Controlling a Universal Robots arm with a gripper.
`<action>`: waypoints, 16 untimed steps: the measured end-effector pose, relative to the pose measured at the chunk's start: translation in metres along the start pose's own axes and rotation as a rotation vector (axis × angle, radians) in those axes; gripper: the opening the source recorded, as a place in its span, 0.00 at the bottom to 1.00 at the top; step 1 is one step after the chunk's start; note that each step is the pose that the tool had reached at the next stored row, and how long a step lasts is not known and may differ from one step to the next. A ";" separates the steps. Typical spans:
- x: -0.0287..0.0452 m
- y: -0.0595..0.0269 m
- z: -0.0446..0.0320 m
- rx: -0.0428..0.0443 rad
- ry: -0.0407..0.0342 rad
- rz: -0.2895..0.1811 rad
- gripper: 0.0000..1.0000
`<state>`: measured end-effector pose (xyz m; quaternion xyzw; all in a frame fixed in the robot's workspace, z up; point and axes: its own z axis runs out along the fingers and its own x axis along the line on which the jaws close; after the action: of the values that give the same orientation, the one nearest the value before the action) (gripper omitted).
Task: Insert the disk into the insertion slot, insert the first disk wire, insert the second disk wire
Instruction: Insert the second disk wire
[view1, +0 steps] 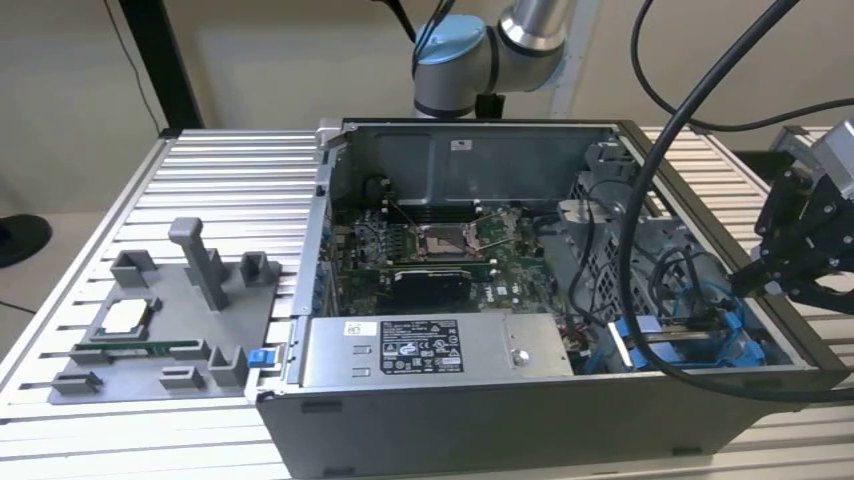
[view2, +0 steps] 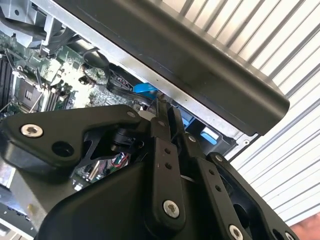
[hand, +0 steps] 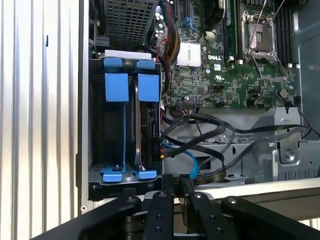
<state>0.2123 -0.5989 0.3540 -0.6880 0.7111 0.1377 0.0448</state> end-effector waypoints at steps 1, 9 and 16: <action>0.0000 0.0000 0.0000 0.0000 0.0000 0.000 1.00; 0.0001 0.0000 0.0000 0.0000 0.0000 0.000 0.00; -0.0015 0.0068 -0.0062 0.0000 -0.0002 0.000 0.00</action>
<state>0.2065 -0.5990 0.3613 -0.6880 0.7111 0.1378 0.0449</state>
